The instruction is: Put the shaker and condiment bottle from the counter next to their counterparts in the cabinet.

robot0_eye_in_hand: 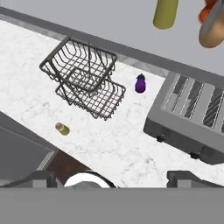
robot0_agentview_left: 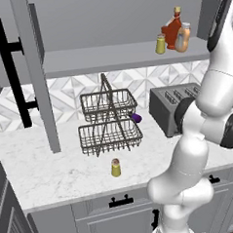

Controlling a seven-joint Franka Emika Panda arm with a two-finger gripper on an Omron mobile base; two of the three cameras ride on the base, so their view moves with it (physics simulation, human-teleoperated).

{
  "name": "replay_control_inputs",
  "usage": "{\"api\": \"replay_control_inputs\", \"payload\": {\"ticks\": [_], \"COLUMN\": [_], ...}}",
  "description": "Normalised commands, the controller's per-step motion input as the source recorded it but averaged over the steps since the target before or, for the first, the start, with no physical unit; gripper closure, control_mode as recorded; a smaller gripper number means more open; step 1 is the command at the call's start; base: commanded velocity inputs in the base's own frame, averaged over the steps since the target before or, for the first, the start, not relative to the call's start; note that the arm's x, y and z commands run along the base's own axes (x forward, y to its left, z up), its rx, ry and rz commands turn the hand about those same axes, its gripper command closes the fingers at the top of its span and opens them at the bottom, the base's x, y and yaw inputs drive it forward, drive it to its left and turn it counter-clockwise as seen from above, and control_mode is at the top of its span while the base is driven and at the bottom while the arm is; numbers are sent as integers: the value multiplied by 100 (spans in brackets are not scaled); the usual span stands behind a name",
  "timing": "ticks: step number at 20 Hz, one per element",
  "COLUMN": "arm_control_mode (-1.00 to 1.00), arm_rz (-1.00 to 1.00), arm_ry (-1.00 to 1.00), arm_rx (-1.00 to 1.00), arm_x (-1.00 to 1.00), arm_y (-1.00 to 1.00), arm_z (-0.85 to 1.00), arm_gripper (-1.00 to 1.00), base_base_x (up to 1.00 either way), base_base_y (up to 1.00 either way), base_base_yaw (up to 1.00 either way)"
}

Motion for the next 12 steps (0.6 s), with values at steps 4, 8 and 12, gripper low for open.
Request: {"api": "replay_control_inputs", "payload": {"ticks": [4,8,12], "arm_control_mode": [-100,-100,-100], "arm_rz": [0,0,0], "arm_ry": [-13,-14,-25], "arm_rx": [-16,-26,-38], "arm_x": [-96,-55,-36], "arm_y": [62,100,100], "arm_z": [-80,-98,-100], "arm_gripper": [-100,-100,-100], "base_base_x": [0,0,0], "base_base_y": [0,0,0], "base_base_yaw": [0,0,0]}}
